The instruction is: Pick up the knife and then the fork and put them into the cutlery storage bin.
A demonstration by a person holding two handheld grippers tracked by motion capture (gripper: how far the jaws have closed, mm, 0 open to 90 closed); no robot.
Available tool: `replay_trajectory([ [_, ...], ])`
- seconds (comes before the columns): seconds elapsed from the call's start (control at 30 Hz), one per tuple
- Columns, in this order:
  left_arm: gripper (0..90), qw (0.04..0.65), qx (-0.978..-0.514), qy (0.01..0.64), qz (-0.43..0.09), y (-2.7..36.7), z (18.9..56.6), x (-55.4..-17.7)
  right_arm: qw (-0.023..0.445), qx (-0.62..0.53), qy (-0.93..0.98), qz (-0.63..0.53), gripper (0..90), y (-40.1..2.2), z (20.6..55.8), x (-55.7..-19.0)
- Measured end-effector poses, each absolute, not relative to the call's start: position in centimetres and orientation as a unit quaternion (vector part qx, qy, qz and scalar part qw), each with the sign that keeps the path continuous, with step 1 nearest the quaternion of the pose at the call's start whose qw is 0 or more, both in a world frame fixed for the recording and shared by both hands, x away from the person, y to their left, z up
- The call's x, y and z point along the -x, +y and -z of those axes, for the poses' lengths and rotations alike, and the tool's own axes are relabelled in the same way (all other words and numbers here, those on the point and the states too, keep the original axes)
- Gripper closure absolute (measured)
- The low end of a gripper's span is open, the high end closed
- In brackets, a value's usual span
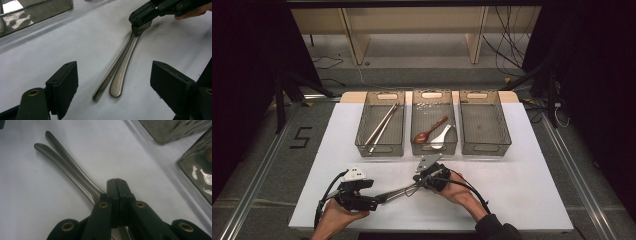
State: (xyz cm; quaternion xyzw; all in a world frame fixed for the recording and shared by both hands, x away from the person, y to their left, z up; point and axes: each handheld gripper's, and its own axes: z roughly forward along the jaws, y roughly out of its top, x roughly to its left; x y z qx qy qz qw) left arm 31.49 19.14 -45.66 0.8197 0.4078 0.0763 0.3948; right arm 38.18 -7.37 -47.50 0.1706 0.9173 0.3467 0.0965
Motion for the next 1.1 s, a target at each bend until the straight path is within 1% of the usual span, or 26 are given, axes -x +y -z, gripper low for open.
replay_trajectory([
  [0.13,22.1,0.395,-0.82,0.407,-0.076,19.1,45.6,-31.5,0.108,-0.163,0.924,-0.328,90.0,-7.1,48.0,-38.5],
  [0.33,22.1,0.394,-0.82,0.408,-0.076,19.1,45.7,-31.5,0.106,-0.171,0.925,-0.322,90.0,-6.6,48.2,-39.1],
  [0.77,22.1,0.392,-0.821,0.408,-0.076,19.1,45.7,-31.5,0.074,-0.163,0.934,-0.309,90.0,-7.3,47.4,-38.0],
  [0.9,22.1,0.392,-0.821,0.407,-0.076,19.1,45.7,-31.5,0.078,-0.16,0.935,-0.305,90.0,-7.5,47.3,-37.9],
  [1.1,22.0,0.391,-0.821,0.409,-0.076,19.1,45.7,-31.5,0.094,-0.169,0.932,-0.307,90.0,-7.2,47.3,-38.7],
])
